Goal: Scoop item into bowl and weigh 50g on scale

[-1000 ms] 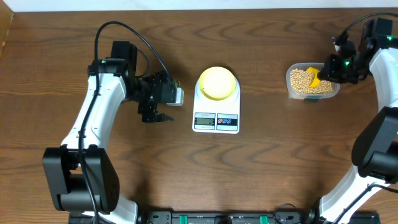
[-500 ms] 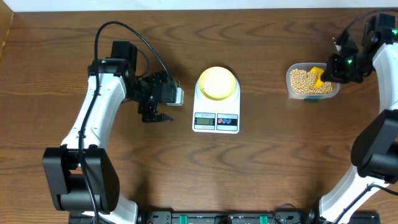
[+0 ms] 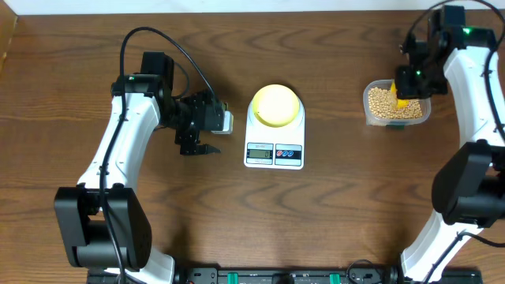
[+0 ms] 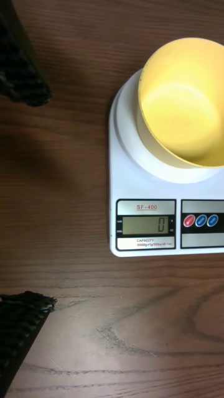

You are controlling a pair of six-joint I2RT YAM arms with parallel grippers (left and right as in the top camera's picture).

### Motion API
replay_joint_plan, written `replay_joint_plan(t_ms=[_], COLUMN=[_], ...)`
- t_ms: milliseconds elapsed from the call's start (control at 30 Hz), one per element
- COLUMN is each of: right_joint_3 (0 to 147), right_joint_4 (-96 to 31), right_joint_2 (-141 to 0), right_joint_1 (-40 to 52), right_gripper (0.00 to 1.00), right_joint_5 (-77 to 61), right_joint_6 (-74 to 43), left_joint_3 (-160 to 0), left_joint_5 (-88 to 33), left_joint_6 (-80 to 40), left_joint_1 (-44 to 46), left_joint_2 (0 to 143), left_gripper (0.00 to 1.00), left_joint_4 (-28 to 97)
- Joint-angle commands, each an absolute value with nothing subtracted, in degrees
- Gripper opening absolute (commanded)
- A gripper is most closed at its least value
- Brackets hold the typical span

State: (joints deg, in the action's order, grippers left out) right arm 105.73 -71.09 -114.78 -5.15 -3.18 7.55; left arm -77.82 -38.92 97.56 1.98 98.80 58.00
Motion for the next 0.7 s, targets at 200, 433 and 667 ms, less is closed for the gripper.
replay_joint_plan(t_ms=[200,433,667], right_joint_3=[110.06,110.02,107.22], right_joint_4=[-75.46,-74.98,-73.38], right_joint_2=[-113.47,-113.47,-113.49], right_joint_1=[-1.32,-0.34,-0.49], right_gripper=[0.01,0.01,0.01], right_joint_5=[8.05,12.19,13.41], right_joint_6=[6.24,5.78,5.39], left_joint_3=[-77.89,-77.87,-77.89], left_joint_5=[-40.03,-40.03,-40.03], left_joint_6=[98.35,98.35,98.35], left_joint_1=[2.11,2.11,2.11], left_joint_2=[98.80,98.80,98.80], left_gripper=[0.98,0.98,0.97], left_joint_4=[58.15,58.15,58.15])
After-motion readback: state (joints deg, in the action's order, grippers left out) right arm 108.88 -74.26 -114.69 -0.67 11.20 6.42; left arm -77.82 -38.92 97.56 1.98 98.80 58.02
